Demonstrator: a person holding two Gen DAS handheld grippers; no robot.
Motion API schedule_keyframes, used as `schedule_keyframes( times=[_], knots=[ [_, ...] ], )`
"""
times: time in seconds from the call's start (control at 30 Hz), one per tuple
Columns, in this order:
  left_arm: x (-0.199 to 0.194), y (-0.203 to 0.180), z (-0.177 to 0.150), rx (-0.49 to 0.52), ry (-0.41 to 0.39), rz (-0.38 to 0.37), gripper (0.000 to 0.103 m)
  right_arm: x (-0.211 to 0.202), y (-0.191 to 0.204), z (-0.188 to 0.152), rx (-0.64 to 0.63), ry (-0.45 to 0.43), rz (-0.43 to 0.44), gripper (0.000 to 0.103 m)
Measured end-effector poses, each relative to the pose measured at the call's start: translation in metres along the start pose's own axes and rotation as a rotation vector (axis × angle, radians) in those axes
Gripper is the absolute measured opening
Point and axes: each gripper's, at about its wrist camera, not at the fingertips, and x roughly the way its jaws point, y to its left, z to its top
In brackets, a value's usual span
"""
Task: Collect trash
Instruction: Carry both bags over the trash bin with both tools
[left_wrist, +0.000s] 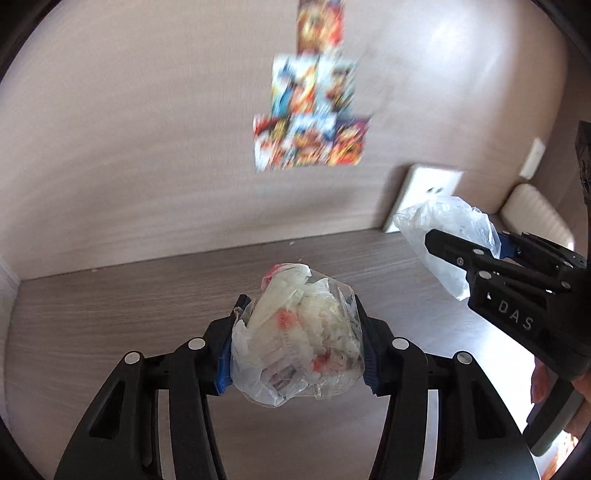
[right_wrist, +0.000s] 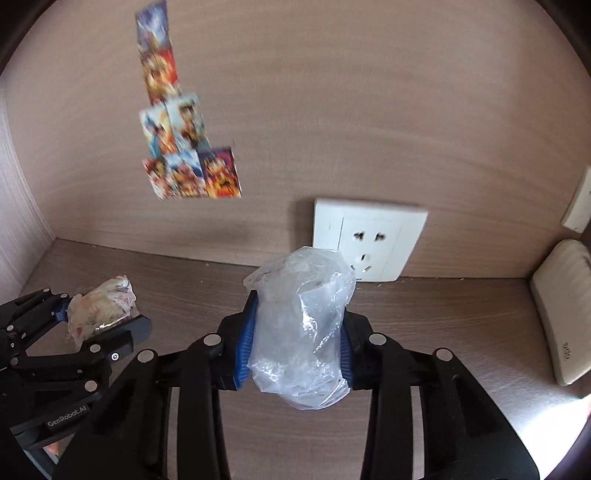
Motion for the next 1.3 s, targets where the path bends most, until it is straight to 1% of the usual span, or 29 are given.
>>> schedule_keyframes(
  times=[0.13,0.23,0.3,0.33,0.4,0.43,0.5,0.63,0.8,0.9,1.07,1.17,1.3],
  knots=[
    [-0.039,-0.011,-0.006,0.043,-0.051,-0.007,0.052,-0.043,0.004,-0.003,0.018,-0.066,-0.009,0.038],
    [-0.061,-0.019,-0.011,0.082,-0.079,-0.026,0.052,-0.075,0.009,-0.009,0.036,-0.108,-0.028,0.038],
    [-0.077,-0.028,-0.017,0.111,-0.097,-0.05,0.052,-0.102,0.012,-0.02,0.051,-0.135,-0.048,0.038],
    [-0.087,-0.034,-0.022,0.127,-0.103,-0.06,0.052,-0.107,0.01,-0.021,0.059,-0.145,-0.058,0.038],
    [-0.101,-0.047,-0.029,0.159,-0.116,-0.086,0.052,-0.129,0.006,-0.035,0.081,-0.163,-0.081,0.038],
    [-0.105,-0.061,-0.028,0.175,-0.12,-0.103,0.052,-0.141,0.006,-0.044,0.093,-0.169,-0.094,0.038],
    [-0.118,-0.072,-0.037,0.21,-0.127,-0.138,0.052,-0.155,0.008,-0.061,0.115,-0.174,-0.124,0.038],
    [-0.135,-0.102,-0.06,0.276,-0.126,-0.211,0.052,-0.18,-0.002,-0.098,0.172,-0.17,-0.182,0.038],
    [-0.152,-0.145,-0.089,0.371,-0.112,-0.314,0.052,-0.218,-0.029,-0.147,0.286,-0.16,-0.269,0.037],
    [-0.157,-0.179,-0.106,0.43,-0.095,-0.374,0.052,-0.241,-0.047,-0.182,0.352,-0.154,-0.322,0.037],
    [-0.17,-0.239,-0.145,0.531,-0.071,-0.443,0.052,-0.282,-0.072,-0.237,0.432,-0.149,-0.401,0.037],
    [-0.179,-0.268,-0.169,0.562,-0.06,-0.473,0.052,-0.309,-0.086,-0.274,0.472,-0.14,-0.432,0.037],
    [-0.192,-0.31,-0.21,0.595,-0.029,-0.503,0.052,-0.342,-0.102,-0.32,0.501,-0.116,-0.474,0.037]
  ],
)
